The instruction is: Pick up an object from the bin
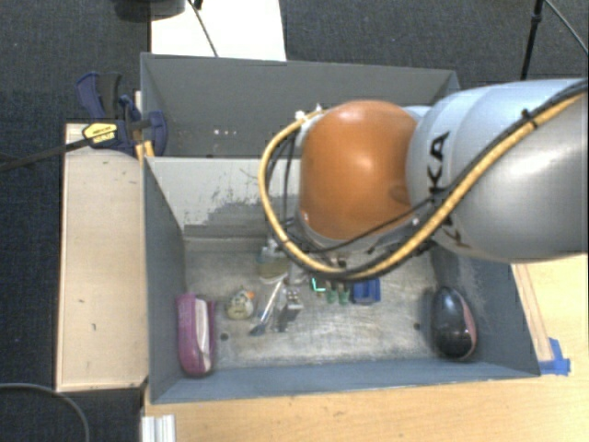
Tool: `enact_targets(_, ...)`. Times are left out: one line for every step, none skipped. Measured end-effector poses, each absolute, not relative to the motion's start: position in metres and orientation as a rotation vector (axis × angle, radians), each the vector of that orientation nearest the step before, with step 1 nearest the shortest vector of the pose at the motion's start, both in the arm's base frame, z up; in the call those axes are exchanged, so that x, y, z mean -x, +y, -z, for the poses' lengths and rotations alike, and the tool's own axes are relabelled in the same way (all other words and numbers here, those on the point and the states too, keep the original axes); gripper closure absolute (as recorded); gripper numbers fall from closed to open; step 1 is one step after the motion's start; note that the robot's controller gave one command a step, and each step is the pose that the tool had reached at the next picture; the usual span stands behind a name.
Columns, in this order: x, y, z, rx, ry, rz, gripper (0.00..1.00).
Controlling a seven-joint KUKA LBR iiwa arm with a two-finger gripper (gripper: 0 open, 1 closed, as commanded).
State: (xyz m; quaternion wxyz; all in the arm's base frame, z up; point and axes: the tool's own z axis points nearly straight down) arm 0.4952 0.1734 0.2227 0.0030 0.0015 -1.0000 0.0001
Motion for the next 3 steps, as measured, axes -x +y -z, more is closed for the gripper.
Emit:
enact_targets(-0.538,0.157,-0.071,-0.695,-3.069,0.002,0.0)
enact_targets(-0.509,0.158,-0.101,-1.075,-2.95,0.0,0.0)
enact_targets(-0.529,0.163,-0.101,-1.289,-2.871,0.001,0.0)
